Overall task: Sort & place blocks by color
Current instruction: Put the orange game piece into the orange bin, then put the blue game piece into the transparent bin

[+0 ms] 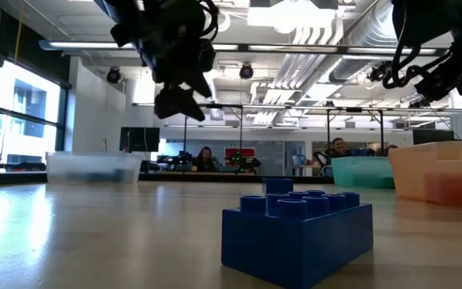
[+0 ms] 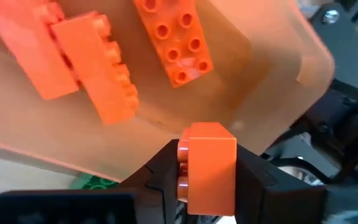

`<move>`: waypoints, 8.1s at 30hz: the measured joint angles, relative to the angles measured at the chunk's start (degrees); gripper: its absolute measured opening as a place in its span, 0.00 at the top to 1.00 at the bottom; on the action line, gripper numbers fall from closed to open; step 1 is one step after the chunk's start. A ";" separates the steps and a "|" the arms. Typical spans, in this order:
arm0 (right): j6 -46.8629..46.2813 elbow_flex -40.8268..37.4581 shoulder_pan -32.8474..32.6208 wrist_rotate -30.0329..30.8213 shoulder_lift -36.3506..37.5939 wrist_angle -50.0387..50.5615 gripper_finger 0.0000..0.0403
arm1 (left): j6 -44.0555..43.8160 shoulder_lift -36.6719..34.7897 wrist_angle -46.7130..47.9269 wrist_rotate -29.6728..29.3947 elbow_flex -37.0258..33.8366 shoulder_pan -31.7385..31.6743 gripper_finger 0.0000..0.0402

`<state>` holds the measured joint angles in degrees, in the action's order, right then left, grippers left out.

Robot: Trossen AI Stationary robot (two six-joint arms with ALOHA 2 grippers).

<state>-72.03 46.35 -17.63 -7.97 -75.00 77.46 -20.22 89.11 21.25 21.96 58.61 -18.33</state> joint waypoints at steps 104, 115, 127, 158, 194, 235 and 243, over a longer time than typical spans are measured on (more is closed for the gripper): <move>90.98 39.98 10.16 -7.46 -19.11 -37.48 0.49 | -15.88 -27.16 14.58 -24.12 -0.02 2.41 0.44; 88.43 39.98 1.69 -7.64 -26.97 -42.88 0.49 | -17.95 -27.16 26.69 -23.68 -0.02 10.20 0.44; 82.19 39.93 -6.53 -0.76 -36.28 -47.51 0.49 | -23.14 -27.16 28.69 -24.33 -0.02 21.64 0.44; 80.92 39.93 -10.14 0.01 -47.02 -48.12 0.49 | -25.68 -27.16 28.69 -28.88 -0.02 27.06 0.44; 81.76 63.21 -3.33 21.46 -48.87 -12.91 0.72 | -18.12 -27.16 28.69 -28.83 -0.02 27.06 0.44; 87.09 70.18 16.78 30.10 -17.08 -15.26 0.72 | 11.93 -27.14 -8.25 -42.86 -0.04 21.18 0.44; 90.44 70.16 19.45 19.25 -11.07 -21.71 0.72 | 15.35 -27.14 -18.84 -43.58 -0.04 19.94 0.44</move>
<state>18.41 116.51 1.82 11.28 -86.07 55.74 -4.87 61.98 2.41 -21.62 58.57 1.62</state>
